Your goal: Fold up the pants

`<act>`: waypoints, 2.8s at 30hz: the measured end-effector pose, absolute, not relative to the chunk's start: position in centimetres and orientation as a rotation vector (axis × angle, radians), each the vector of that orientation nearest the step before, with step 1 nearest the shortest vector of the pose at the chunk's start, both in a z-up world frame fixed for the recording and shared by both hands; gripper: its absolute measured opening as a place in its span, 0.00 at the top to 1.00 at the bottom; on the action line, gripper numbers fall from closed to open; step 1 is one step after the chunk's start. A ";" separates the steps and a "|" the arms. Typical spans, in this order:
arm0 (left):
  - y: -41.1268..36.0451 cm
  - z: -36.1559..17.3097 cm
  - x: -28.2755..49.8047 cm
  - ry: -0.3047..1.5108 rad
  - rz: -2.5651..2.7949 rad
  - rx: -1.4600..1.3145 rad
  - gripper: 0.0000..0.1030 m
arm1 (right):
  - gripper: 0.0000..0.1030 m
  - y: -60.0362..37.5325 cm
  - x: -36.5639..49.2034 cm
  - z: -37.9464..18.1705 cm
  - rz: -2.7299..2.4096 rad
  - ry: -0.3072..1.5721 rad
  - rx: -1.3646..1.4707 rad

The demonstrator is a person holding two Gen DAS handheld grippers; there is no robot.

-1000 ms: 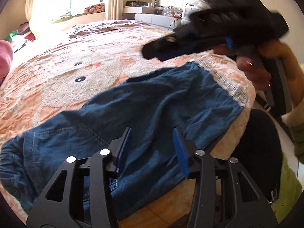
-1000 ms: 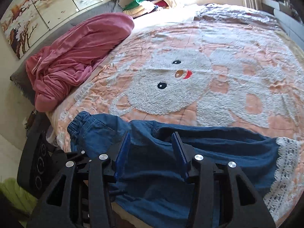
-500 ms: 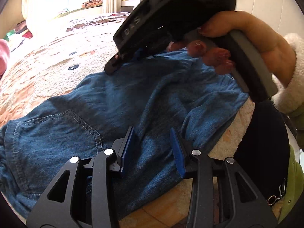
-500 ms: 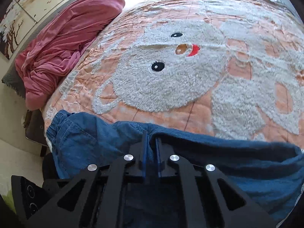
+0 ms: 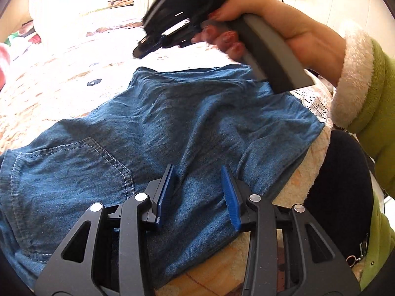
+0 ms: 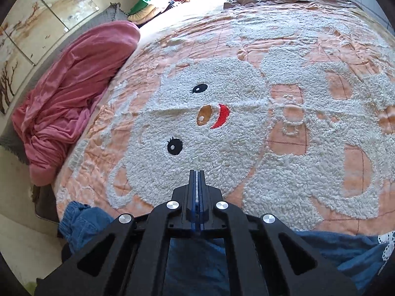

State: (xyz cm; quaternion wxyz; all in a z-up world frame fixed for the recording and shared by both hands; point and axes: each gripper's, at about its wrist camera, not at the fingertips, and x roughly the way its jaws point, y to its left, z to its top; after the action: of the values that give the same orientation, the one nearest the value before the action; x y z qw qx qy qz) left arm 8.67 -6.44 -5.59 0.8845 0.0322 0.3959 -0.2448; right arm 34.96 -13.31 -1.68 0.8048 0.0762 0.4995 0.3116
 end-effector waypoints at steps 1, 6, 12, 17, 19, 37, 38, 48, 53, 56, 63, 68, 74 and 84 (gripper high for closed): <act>-6.3 -5.2 8.5 0.816 -0.518 0.059 0.65 | 0.93 -14.2 34.4 -1.0 0.685 1.052 0.168; -4.4 -1.2 8.8 0.740 -0.540 -0.043 0.46 | 0.48 -23.2 29.8 2.7 0.645 0.920 0.159; -4.5 1.9 14.0 0.747 -0.446 0.026 0.31 | 0.44 -33.6 28.0 2.9 0.425 0.876 0.159; -5.6 0.0 20.5 0.873 -0.422 0.035 0.31 | 0.44 -36.6 29.2 -1.2 0.364 0.957 0.219; -5.5 -1.4 22.1 0.926 -0.403 0.044 0.31 | 0.44 -37.0 29.5 -2.3 0.359 0.965 0.233; -3.6 -5.6 26.3 1.044 -0.488 -0.259 0.73 | 0.64 -35.9 26.9 -3.3 0.453 0.845 0.143; -3.9 -5.5 26.3 1.043 -0.491 -0.246 0.72 | 0.57 -36.1 27.2 -3.4 0.437 0.854 0.144; -3.8 -4.7 26.6 0.995 -0.470 -0.216 0.96 | 0.85 -36.5 26.1 -3.0 0.446 0.888 0.258; -3.7 -5.0 26.8 0.996 -0.444 -0.217 0.96 | 0.53 -34.1 26.0 -4.1 0.367 0.932 0.033; -4.1 -5.1 26.4 0.995 -0.448 -0.181 0.95 | 0.41 -35.6 26.3 -3.8 0.379 0.918 0.147; -4.7 -5.2 26.4 1.003 -0.451 -0.167 0.88 | 0.45 -37.4 30.0 -4.8 0.372 0.960 0.287; -5.3 -5.6 26.3 1.006 -0.443 -0.142 0.86 | 0.79 -35.4 29.9 -4.7 0.449 0.954 0.227; -4.6 -4.4 26.0 0.944 -0.431 -0.185 0.97 | 0.82 -35.3 27.0 -1.2 0.431 0.772 0.148; -5.4 -5.1 27.8 0.912 -0.344 -0.132 0.97 | 0.82 -34.6 33.2 -3.5 0.310 0.913 0.100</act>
State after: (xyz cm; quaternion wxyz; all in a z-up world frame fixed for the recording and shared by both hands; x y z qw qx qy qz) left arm 27.82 -5.42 -5.06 0.8814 -0.0634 0.4380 -0.1649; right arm 33.20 -34.62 -3.55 0.8849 0.0481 0.4387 0.1489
